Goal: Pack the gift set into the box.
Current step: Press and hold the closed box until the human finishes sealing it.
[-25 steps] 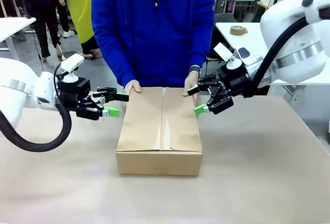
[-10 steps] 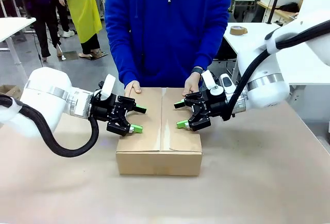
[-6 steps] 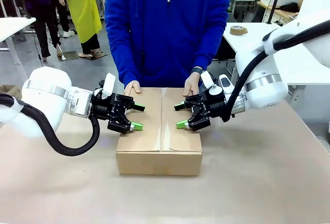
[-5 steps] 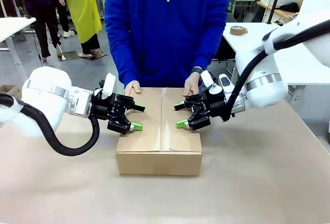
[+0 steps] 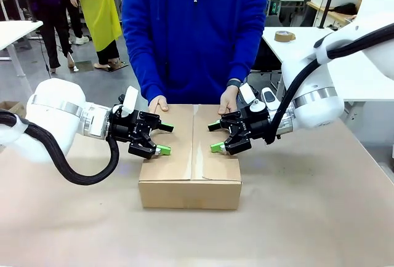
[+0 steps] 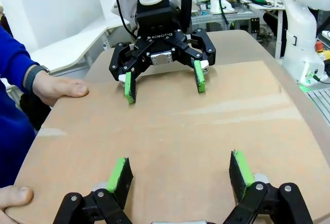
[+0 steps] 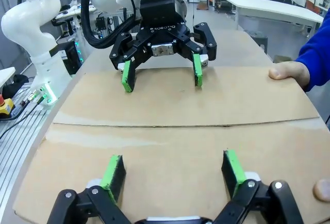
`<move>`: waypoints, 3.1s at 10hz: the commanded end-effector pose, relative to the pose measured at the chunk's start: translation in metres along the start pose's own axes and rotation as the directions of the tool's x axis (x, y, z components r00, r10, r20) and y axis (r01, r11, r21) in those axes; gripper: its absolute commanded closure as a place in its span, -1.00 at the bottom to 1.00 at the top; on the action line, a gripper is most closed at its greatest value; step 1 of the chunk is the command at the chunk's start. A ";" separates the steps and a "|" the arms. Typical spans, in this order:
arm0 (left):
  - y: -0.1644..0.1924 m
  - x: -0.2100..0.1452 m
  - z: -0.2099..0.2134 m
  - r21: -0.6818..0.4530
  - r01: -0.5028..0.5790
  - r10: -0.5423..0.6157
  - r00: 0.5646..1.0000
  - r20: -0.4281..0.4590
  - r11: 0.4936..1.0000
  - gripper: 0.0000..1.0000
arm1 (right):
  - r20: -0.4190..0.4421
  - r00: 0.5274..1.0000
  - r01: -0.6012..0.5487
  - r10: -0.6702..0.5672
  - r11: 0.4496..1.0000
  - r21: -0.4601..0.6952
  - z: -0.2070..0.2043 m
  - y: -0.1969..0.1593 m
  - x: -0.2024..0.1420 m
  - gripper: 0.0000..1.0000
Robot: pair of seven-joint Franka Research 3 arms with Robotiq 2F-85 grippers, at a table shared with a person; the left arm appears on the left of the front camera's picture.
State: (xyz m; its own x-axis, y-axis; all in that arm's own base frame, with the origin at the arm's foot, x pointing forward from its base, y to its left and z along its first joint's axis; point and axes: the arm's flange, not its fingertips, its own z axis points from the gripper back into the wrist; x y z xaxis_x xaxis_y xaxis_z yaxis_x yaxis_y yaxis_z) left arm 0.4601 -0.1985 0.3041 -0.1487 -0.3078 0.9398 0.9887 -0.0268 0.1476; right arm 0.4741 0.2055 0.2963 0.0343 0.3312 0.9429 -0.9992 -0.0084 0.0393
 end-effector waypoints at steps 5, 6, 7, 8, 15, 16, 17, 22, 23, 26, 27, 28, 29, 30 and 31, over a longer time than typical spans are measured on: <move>-0.001 -0.002 0.000 0.007 -0.005 0.006 1.000 -0.005 1.000 -0.96 | -0.002 1.000 -0.022 0.022 1.000 -0.005 -0.001 0.001 -0.003 -1.00; -0.001 -0.002 0.000 0.007 -0.005 0.006 1.000 -0.005 1.000 -0.96 | -0.002 1.000 -0.022 0.022 1.000 -0.005 -0.001 0.001 -0.003 -1.00; -0.001 -0.002 0.000 0.007 -0.005 0.006 1.000 -0.005 1.000 -0.96 | -0.002 1.000 -0.022 0.022 1.000 -0.005 -0.001 0.001 -0.003 -1.00; -0.001 -0.002 0.000 0.007 -0.005 0.006 1.000 -0.005 1.000 -0.96 | -0.002 1.000 -0.022 0.022 1.000 -0.005 -0.001 0.001 -0.003 -1.00; -0.001 -0.002 0.000 0.007 -0.005 0.006 1.000 -0.005 1.000 -0.96 | -0.002 1.000 -0.022 0.022 1.000 -0.005 -0.001 0.001 -0.003 -1.00; -0.001 -0.002 0.000 0.007 -0.005 0.006 1.000 -0.005 1.000 -0.96 | -0.002 1.000 -0.022 0.022 1.000 -0.005 -0.001 0.001 -0.003 -1.00; -0.001 -0.002 0.000 0.007 -0.005 0.006 1.000 -0.005 1.000 -0.96 | -0.002 1.000 -0.022 0.022 1.000 -0.005 -0.001 0.001 -0.003 -1.00; -0.001 -0.002 0.000 0.007 -0.005 0.006 1.000 -0.005 1.000 -0.96 | -0.002 1.000 -0.022 0.022 1.000 -0.005 -0.001 0.001 -0.003 -1.00; -0.001 -0.002 0.000 0.007 -0.005 0.006 1.000 -0.005 1.000 -0.96 | -0.002 1.000 -0.022 0.022 1.000 -0.005 -0.001 0.001 -0.003 -1.00; -0.001 -0.002 0.000 0.007 -0.005 0.006 1.000 -0.005 1.000 -0.96 | -0.002 1.000 -0.022 0.022 1.000 -0.005 -0.001 0.001 -0.003 -1.00; -0.001 -0.002 0.000 0.007 -0.005 0.006 1.000 -0.005 1.000 -0.96 | -0.002 1.000 -0.022 0.022 1.000 -0.005 -0.001 0.001 -0.003 -1.00; -0.001 -0.002 0.000 0.007 -0.005 0.006 1.000 -0.005 1.000 -0.96 | -0.002 1.000 -0.022 0.022 1.000 -0.005 -0.001 0.001 -0.003 -1.00; -0.001 -0.002 0.000 0.007 -0.005 0.006 1.000 -0.005 1.000 -0.96 | -0.002 1.000 -0.022 0.022 1.000 -0.005 -0.001 0.001 -0.003 -1.00; -0.001 -0.002 0.000 0.007 -0.005 0.006 1.000 -0.005 1.000 -0.96 | -0.002 1.000 -0.022 0.022 1.000 -0.005 -0.001 0.001 -0.003 -1.00; -0.001 -0.002 0.000 0.007 -0.005 0.006 1.000 -0.005 1.000 -0.96 | -0.002 1.000 -0.022 0.022 1.000 -0.005 -0.001 0.001 -0.003 -1.00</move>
State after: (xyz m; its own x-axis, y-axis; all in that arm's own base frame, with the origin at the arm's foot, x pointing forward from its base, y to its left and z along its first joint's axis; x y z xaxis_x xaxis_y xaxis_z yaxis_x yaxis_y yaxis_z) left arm 0.4602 -0.1985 0.3042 -0.1488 -0.3072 0.9399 0.9887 -0.0269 0.1477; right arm 0.4741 0.2056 0.2964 0.0338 0.3307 0.9431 -0.9992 -0.0089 0.0389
